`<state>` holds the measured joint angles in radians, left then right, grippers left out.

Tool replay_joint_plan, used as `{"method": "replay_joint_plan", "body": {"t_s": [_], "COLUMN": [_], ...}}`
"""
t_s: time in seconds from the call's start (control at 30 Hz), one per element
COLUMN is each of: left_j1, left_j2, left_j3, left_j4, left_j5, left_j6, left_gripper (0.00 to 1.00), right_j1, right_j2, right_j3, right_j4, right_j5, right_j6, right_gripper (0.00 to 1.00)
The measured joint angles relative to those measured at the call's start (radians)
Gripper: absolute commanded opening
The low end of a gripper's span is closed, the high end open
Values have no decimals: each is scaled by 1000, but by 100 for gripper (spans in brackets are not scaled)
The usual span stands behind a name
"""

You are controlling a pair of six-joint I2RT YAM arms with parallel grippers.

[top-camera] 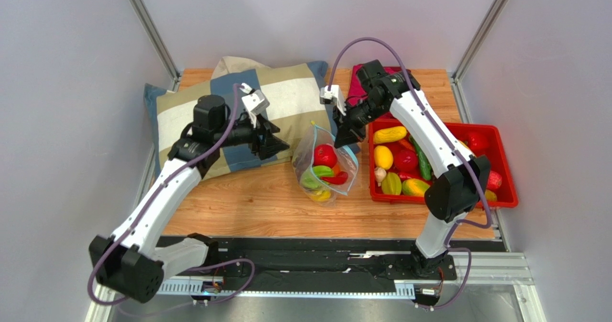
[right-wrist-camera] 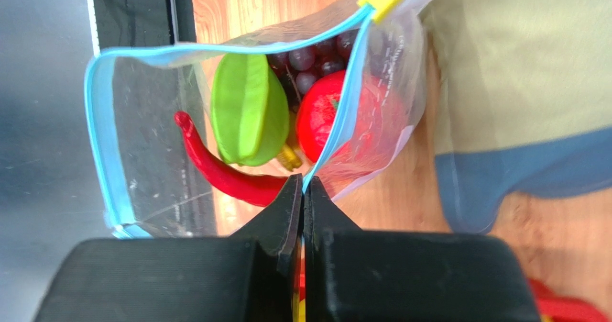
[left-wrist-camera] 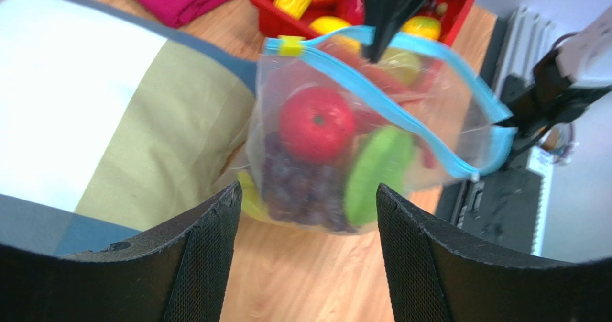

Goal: Place the food in the zip-top bag and seal the zipper
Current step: Adjust the zipper food storage bag at the center of the board.

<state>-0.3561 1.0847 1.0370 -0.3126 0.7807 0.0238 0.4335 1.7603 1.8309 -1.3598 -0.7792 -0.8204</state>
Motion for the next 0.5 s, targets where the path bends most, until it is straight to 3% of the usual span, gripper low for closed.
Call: {"method": "replay_joint_plan", "body": {"t_s": [0.2,0.5], "left_j1": [38,43], "left_j2": [163,229], "left_j3": [8,-24], "left_j4": [28,267], "left_j5": [79,222], "left_j6": [145,233], "left_gripper": [80,82], "right_j1": [33,39], "right_j2": [64,133], "right_j3": [91,167], "right_j4": [-3,-4], "right_j5": [0,8], "right_j6": [-83,-189], "right_gripper": [0,0]}}
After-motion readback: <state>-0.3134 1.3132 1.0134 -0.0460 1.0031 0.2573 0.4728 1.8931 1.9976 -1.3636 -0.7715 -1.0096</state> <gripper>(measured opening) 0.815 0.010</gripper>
